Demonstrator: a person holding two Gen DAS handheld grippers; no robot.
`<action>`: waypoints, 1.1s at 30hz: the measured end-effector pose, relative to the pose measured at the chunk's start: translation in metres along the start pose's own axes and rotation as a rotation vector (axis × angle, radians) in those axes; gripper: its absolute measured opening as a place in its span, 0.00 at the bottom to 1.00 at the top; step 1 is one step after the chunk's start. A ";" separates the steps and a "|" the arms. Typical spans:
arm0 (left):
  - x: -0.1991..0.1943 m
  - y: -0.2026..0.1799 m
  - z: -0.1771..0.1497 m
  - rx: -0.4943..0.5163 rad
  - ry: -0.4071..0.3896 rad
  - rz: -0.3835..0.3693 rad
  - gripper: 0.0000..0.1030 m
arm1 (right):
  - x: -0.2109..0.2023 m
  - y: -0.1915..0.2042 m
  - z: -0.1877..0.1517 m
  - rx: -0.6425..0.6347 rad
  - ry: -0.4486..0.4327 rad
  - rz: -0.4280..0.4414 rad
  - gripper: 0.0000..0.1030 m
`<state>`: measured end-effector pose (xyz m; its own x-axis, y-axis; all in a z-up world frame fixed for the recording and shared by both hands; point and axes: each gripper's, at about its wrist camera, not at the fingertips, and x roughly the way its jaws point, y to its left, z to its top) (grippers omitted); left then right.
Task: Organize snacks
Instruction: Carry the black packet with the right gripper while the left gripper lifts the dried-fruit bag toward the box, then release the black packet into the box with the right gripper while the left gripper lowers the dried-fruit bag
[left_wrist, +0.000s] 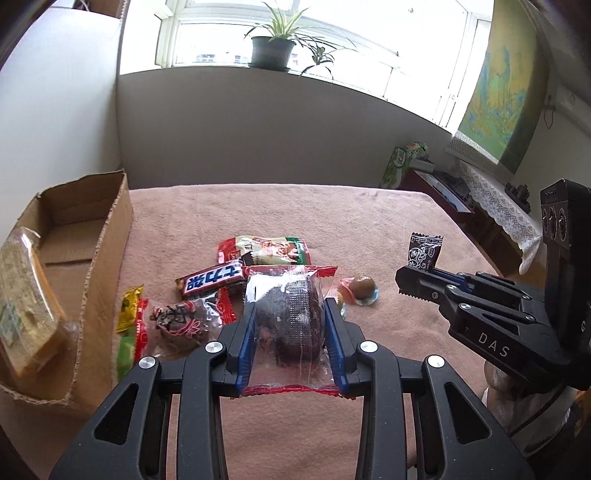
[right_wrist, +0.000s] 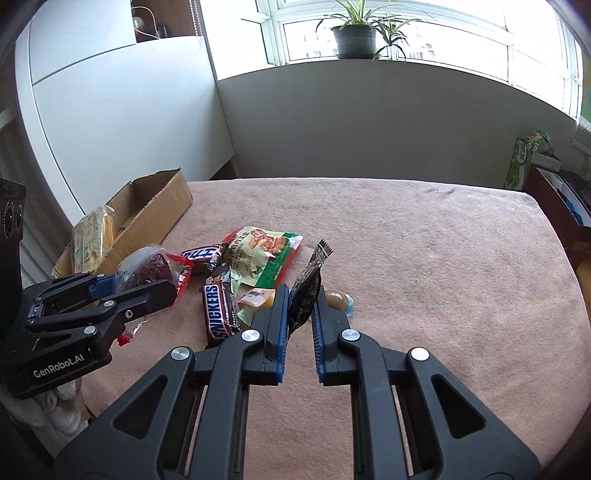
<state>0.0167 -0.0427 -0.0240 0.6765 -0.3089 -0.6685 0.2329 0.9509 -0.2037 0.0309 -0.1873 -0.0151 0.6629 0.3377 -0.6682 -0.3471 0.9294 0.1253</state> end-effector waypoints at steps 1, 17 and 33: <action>-0.004 0.006 0.000 -0.010 -0.008 0.006 0.31 | 0.002 0.006 0.004 -0.007 -0.003 0.010 0.11; -0.050 0.103 -0.008 -0.156 -0.108 0.135 0.31 | 0.070 0.130 0.079 -0.142 0.000 0.202 0.11; -0.048 0.141 -0.019 -0.205 -0.079 0.168 0.32 | 0.147 0.203 0.089 -0.203 0.091 0.291 0.12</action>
<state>0.0037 0.1069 -0.0344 0.7480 -0.1394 -0.6489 -0.0277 0.9703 -0.2404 0.1168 0.0644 -0.0232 0.4587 0.5607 -0.6893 -0.6429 0.7449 0.1781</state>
